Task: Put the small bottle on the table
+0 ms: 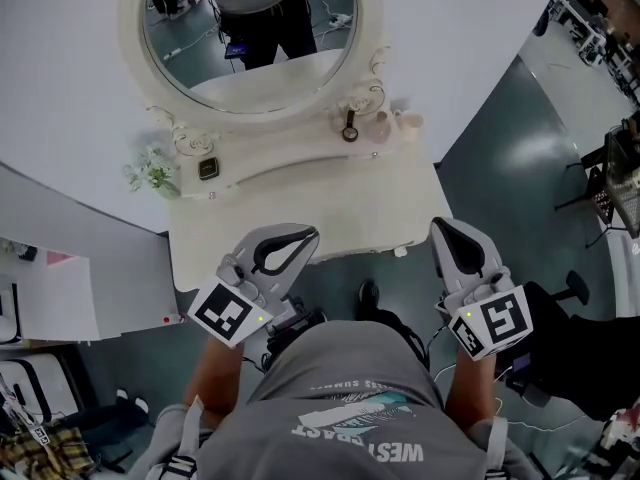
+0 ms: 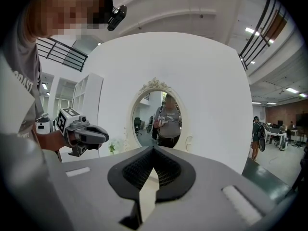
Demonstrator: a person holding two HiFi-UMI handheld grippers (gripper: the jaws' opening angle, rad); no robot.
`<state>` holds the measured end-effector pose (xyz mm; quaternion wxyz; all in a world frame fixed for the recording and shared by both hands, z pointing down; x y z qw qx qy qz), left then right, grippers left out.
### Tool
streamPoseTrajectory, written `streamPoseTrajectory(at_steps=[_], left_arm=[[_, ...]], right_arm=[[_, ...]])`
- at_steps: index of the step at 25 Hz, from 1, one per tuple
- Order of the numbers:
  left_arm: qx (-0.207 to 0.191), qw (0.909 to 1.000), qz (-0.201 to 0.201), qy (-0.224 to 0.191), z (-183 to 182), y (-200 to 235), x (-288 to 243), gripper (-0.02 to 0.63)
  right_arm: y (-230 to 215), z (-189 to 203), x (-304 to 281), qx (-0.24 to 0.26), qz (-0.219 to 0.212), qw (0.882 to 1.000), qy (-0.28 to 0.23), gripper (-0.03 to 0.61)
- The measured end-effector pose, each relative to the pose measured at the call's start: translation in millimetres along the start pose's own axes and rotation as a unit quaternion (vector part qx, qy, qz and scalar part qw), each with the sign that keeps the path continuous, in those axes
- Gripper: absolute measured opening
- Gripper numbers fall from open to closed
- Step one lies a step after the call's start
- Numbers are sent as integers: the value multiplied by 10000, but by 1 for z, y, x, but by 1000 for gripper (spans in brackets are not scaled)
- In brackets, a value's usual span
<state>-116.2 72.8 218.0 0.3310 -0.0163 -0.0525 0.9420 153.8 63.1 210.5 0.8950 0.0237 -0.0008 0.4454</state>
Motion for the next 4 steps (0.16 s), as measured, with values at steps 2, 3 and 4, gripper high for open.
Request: streamPoseTrajectory(at_steps=[2,3,4], left_arm=[[-4,10000,22,-2,0,-1,2,8],[-6,10000,33,-2,1,-1,3,9],[-7,10000,43,-2,1,-1,4,9]], right_arm=[[2,1,2,-4,23,10000,17,0],[3,1,3,-6,33,10000,26,0],[4,2,4,-7,43,10000,35,0]])
Point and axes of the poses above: the fingertips, and each gripper's own axes: x backward along the fingers, y to its left, z out of its underside, the point moved 8 cm from there along x, backward along the fingers, and after that the axes turned 9 degrees about -y, right-handed, at the moved point
